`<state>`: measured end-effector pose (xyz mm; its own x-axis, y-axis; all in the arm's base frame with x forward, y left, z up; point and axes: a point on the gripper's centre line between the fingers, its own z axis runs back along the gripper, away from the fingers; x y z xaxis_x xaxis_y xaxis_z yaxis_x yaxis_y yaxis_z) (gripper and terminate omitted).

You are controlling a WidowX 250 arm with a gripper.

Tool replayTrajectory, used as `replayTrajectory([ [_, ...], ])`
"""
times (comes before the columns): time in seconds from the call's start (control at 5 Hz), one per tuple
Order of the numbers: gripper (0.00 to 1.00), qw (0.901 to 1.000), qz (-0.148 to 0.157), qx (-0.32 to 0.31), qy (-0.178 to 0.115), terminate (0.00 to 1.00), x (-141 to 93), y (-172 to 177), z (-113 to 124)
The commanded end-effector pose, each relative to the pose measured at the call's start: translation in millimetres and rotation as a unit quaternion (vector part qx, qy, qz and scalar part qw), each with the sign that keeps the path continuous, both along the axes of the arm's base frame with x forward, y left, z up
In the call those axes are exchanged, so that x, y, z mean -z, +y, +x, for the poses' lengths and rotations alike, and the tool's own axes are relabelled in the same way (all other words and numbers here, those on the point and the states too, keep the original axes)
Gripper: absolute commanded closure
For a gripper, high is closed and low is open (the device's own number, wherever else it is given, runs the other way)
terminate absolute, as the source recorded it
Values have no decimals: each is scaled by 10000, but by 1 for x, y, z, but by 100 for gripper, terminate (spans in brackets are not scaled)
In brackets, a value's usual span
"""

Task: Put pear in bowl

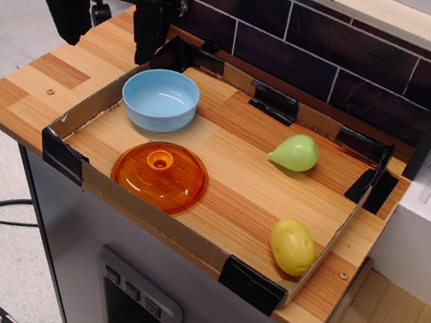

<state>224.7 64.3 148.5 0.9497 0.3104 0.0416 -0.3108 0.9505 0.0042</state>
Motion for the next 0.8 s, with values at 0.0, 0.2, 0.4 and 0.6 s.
replayTrajectory([
  [0.0, 0, 10000, 0, 0, 0, 0, 0, 0, 0],
  [0.2, 0, 9909, -496, -1238, -203, 0, -3, -25, 10],
  [0.4, 0, 9642, -898, -2443, -511, 0, -1, -52, 21],
  [0.6, 0, 9234, -1009, -3601, -862, 0, 13, -69, 40],
])
